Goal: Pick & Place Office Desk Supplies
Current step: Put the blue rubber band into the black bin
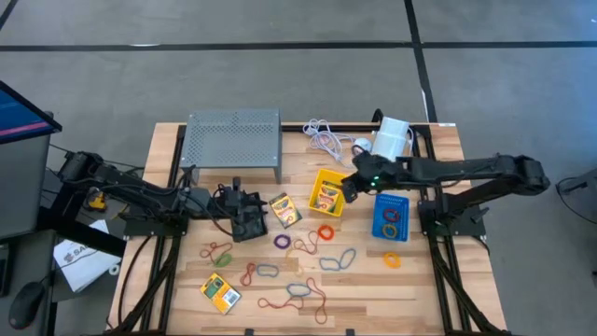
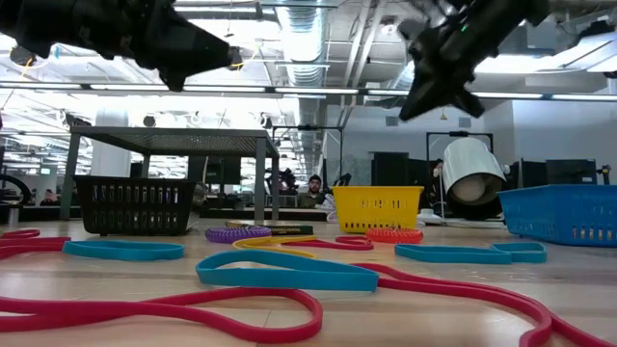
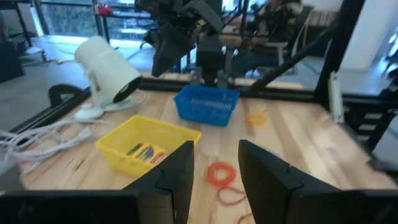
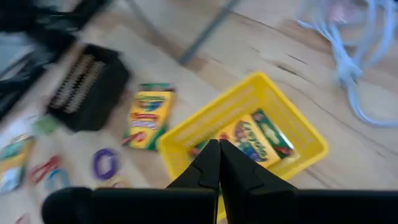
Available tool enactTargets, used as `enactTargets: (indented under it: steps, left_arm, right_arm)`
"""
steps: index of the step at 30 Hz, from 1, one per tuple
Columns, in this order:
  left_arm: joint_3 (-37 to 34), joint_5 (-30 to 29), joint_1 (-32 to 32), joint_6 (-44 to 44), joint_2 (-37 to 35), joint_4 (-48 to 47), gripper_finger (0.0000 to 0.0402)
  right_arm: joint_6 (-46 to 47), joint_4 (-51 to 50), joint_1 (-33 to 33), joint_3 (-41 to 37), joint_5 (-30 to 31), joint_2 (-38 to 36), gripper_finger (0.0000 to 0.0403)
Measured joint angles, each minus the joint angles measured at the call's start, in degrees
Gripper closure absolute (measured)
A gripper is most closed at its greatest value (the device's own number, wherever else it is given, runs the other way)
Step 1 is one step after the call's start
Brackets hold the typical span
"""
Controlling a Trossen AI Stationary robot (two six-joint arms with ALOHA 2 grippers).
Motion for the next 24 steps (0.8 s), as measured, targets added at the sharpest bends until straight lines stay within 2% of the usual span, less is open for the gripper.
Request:
enactTargets:
  steps: [6, 10, 13, 18, 24]
  left_arm:
    - [4.16, 1.29, -0.04, -0.12, 2.07, 0.5, 0.0269]
    - [11.29, 5.2, 0.11, 1.29, 6.63, -4.55, 0.0251]
    - [17.39, 5.94, 0.11, 1.78, 10.87, -11.22, 0.024]
    - [26.06, 5.96, 0.11, 5.09, 18.25, -19.22, 0.0226]
    - [32.43, 6.18, 0.12, 6.51, 25.79, -24.26, 0.0222]
  right_arm:
    - [-7.01, -1.55, 0.94, 0.0, -5.63, -9.67, 0.0397]
    - [-7.29, -3.45, 1.16, 0.0, -11.13, -15.76, 0.0353]
    - [-7.21, -6.52, 2.51, 0.0, -12.75, -19.97, 0.031]
    - [-4.88, -13.37, 7.52, 0.0, -9.44, -26.26, 0.0262]
    - [0.06, -19.53, 16.99, 0.0, -1.63, -29.96, 0.0256]
